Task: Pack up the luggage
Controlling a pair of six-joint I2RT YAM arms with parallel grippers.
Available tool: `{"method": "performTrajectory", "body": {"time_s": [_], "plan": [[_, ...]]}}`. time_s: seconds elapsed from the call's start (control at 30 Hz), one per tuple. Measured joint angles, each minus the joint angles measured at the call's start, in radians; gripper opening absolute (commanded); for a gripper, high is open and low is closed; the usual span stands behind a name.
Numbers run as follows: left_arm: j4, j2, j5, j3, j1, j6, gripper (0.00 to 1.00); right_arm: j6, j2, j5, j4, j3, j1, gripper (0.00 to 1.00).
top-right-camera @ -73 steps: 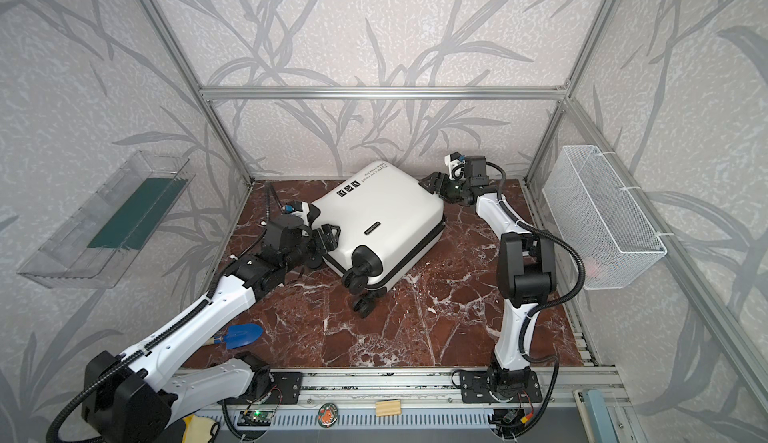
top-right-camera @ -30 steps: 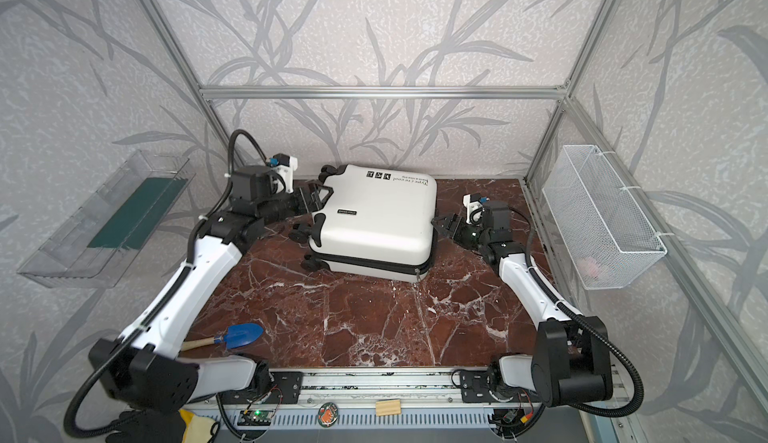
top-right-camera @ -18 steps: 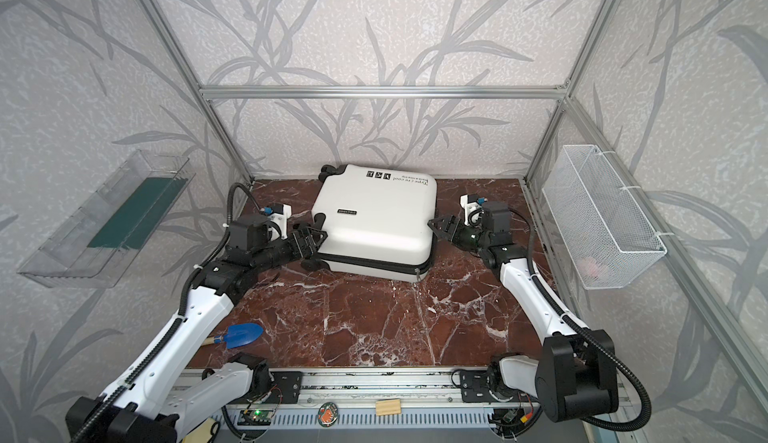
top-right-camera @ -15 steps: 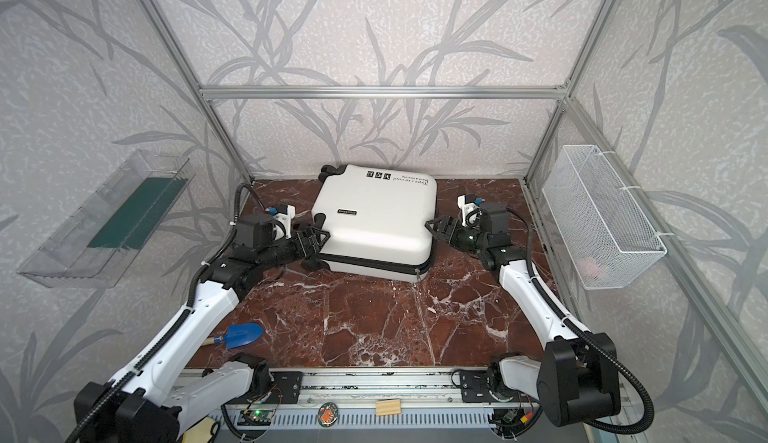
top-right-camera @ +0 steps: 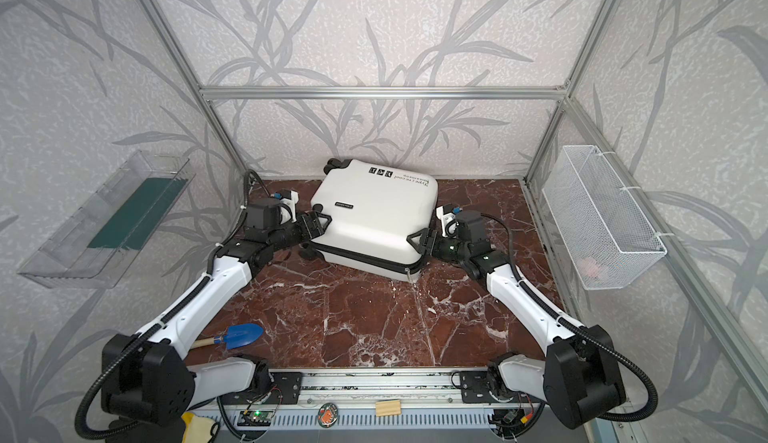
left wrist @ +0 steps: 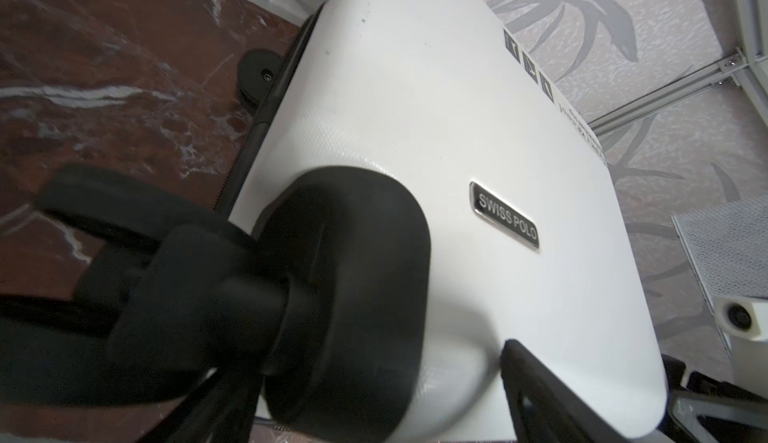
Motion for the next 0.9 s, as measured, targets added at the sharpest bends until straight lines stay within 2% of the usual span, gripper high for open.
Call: {"method": "performTrajectory", "body": {"time_s": [0.17,0.27,0.47,0.6,0.7,0.9], "plan": [[-0.001,0.096,-0.035,0.094,0.018,0.026,0.89,0.013,0.018,0.012,0.002,0.001,0.059,0.76],[-0.015,0.126,-0.031,0.13,0.018,0.044,0.89,0.009,0.01,0.013,0.0,0.002,0.04,0.76],[-0.05,0.12,-0.002,0.141,0.017,0.08,0.89,0.025,-0.031,-0.015,0.023,0.001,-0.167,0.76],[-0.053,0.079,0.0,0.124,0.018,0.089,0.89,0.04,0.015,-0.025,0.032,0.033,-0.261,0.76],[-0.042,0.021,0.013,0.08,0.017,0.085,0.89,0.042,0.117,-0.022,0.021,0.142,-0.278,0.76],[-0.016,-0.116,0.022,-0.067,0.016,0.043,0.89,0.074,0.414,0.013,0.027,0.497,-0.306,0.75]]}}
